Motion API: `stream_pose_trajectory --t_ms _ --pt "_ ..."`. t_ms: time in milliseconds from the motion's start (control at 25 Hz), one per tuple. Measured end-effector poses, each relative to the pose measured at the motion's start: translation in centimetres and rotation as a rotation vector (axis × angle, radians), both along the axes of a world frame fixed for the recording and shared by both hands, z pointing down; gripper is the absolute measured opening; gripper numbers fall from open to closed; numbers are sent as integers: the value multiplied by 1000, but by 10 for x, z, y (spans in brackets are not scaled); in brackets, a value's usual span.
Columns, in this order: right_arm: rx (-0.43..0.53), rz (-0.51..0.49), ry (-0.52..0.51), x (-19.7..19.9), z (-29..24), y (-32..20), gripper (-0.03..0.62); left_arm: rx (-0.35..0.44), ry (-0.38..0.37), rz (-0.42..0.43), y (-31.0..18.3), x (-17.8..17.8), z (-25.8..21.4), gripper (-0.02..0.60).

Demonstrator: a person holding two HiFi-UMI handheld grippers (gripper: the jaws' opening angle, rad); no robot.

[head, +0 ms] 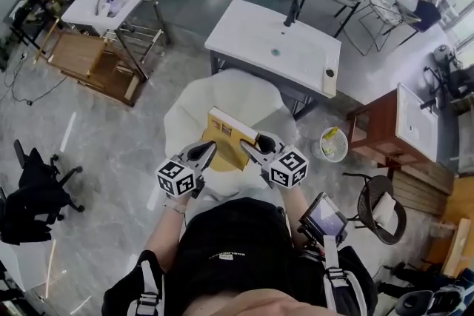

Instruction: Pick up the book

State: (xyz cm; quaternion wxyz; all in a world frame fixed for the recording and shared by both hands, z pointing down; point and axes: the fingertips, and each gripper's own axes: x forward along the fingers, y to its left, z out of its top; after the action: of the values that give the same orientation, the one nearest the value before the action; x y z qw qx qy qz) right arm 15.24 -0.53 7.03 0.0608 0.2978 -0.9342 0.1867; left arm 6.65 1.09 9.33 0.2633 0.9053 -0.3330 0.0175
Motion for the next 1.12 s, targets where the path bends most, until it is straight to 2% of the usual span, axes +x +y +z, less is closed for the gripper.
stream_pose_trajectory --t_ms 520,760,1120 --pt "40 101 -80 66 -62 -4 166 49 9 16 -13 40 -62 14" --pt "78 132 -88 87 -70 -15 166 87 -5 25 -26 52 -73 14" --pt "114 185 -91 107 -74 -26 166 102 -23 30 -44 57 -80 14"
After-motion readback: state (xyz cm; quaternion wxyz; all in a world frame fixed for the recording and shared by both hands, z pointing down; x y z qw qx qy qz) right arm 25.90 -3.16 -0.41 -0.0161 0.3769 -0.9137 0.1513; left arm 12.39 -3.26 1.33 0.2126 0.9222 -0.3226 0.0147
